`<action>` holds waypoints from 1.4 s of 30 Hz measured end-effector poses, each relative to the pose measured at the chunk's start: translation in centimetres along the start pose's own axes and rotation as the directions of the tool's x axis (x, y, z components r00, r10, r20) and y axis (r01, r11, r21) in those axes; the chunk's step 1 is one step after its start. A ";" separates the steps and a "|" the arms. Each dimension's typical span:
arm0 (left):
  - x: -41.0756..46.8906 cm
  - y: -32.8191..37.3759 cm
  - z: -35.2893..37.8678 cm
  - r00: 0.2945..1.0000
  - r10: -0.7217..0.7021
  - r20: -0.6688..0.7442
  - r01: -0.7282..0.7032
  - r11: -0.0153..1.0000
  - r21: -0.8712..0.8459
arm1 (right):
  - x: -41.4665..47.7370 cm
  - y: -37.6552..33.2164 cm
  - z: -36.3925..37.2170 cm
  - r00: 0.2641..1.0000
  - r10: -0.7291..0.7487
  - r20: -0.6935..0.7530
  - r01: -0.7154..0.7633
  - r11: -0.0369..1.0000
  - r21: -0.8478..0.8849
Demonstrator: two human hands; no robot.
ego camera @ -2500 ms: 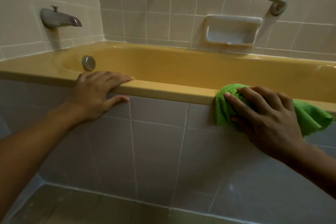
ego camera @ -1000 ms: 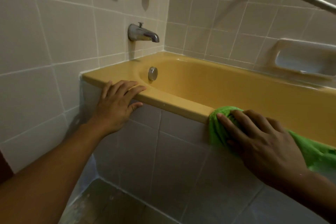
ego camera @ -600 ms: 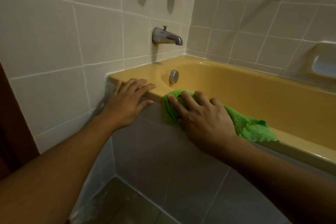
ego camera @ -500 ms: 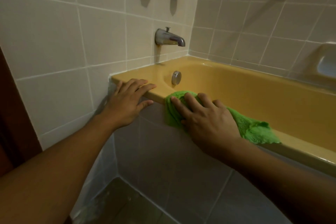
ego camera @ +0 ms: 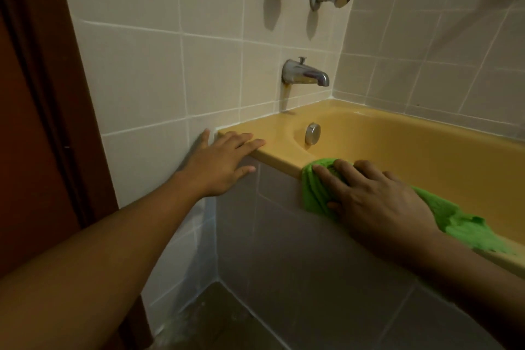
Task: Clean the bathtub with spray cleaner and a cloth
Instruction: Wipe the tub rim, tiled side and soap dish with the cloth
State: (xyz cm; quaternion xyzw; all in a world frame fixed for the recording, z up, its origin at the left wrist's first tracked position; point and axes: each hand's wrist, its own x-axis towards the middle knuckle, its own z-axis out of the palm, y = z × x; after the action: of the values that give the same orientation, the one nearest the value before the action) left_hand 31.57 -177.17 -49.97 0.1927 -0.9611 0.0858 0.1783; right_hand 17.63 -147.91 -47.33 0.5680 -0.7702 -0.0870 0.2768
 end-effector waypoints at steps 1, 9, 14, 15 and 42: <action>-0.2 -0.3 -0.3 1.000 -0.010 0.026 0.009 0.999 0.040 | 1.2 -0.5 0.1 1.000 -0.016 -0.002 0.016 1.000 0.024; -3.7 -6.1 -4.6 0.999 -0.031 0.014 0.012 0.722 0.692 | 10.2 -4.7 1.2 0.995 -0.090 -0.049 0.092 0.994 0.060; -6.0 -8.6 -7.1 0.997 -0.007 0.076 -0.059 0.556 0.829 | 15.6 -6.3 1.6 0.991 -0.125 -0.052 0.131 0.980 0.148; -6.0 -8.6 -7.1 0.997 -0.010 0.076 -0.058 0.550 0.833 | 16.6 -6.7 1.6 0.990 -0.131 -0.053 0.138 0.977 0.164; -5.9 -8.6 -5.7 0.999 -0.023 -0.024 0.033 0.535 0.844 | 21.9 -8.9 2.1 0.977 -0.214 -0.016 0.214 0.965 0.152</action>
State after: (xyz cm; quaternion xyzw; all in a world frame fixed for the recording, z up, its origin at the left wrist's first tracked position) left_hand 41.87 -181.71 -46.13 0.2695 -0.7965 0.5367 0.0696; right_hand 19.45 -171.55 -45.83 0.6672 -0.7090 -0.0571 0.2211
